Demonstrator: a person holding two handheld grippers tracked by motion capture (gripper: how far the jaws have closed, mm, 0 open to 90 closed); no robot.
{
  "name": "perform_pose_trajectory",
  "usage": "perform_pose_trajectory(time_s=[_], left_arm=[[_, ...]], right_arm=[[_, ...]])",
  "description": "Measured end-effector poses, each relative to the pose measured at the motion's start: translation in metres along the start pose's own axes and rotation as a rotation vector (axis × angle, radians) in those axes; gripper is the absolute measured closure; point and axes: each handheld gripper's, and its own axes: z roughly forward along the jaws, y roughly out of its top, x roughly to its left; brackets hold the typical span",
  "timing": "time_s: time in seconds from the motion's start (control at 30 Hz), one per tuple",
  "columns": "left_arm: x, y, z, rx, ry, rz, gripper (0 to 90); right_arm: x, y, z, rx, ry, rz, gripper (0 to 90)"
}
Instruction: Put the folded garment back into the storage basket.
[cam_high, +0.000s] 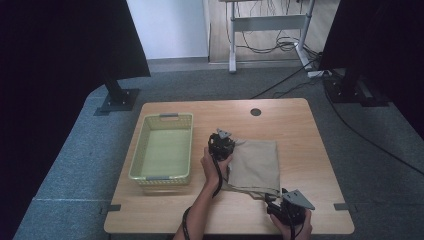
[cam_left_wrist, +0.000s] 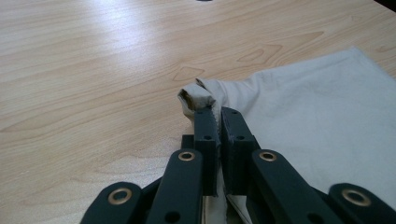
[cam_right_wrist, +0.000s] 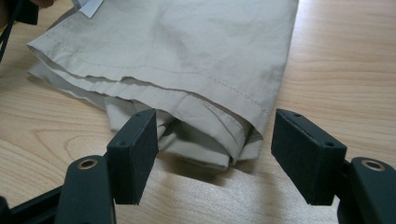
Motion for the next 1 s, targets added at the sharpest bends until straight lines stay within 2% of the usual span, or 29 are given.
perform_pose_trajectory(time_s=[0.2,0.37,0.5,0.53,0.6,0.63,0.7,0.73,0.83,0.9,1.0], left_arm=[[0.000,0.000,0.000,-0.002,-0.005,-0.006,85.6],[-0.001,-0.001,0.000,-0.007,-0.012,-0.007,85.5],[0.000,-0.001,0.000,-0.006,-0.014,-0.011,85.6],[-0.001,-0.002,0.000,-0.006,-0.017,-0.012,85.5],[-0.001,-0.002,0.000,-0.007,-0.016,-0.011,85.5],[-0.002,-0.003,-0.002,-0.010,-0.018,-0.008,85.4],[-0.002,-0.003,-0.002,-0.010,-0.018,-0.008,85.3],[-0.002,-0.004,-0.005,-0.020,-0.019,-0.010,85.2],[-0.002,-0.004,-0.006,-0.022,-0.019,-0.013,85.2],[-0.002,-0.006,-0.008,-0.025,-0.017,-0.017,85.1],[-0.002,-0.008,-0.010,-0.032,-0.015,-0.019,84.9]], right_arm=[[-0.004,0.008,0.005,0.046,0.012,0.000,31.4],[-0.009,0.012,0.011,0.084,0.030,0.030,32.4],[-0.007,0.012,0.013,0.097,0.026,0.022,33.5],[0.000,0.013,0.016,0.115,-0.007,-0.004,37.4],[0.002,0.013,0.017,0.121,-0.015,-0.014,39.2],[0.008,0.014,0.018,0.117,-0.054,-0.046,51.7],[0.009,0.014,0.018,0.113,-0.067,-0.058,51.7],[0.013,0.013,0.018,0.104,-0.096,-0.083,64.2],[0.014,0.013,0.018,0.100,-0.105,-0.091,66.5],[0.023,0.012,0.018,0.087,-0.168,-0.144,76.7],[0.029,0.011,0.018,0.086,-0.203,-0.188,79.9]])
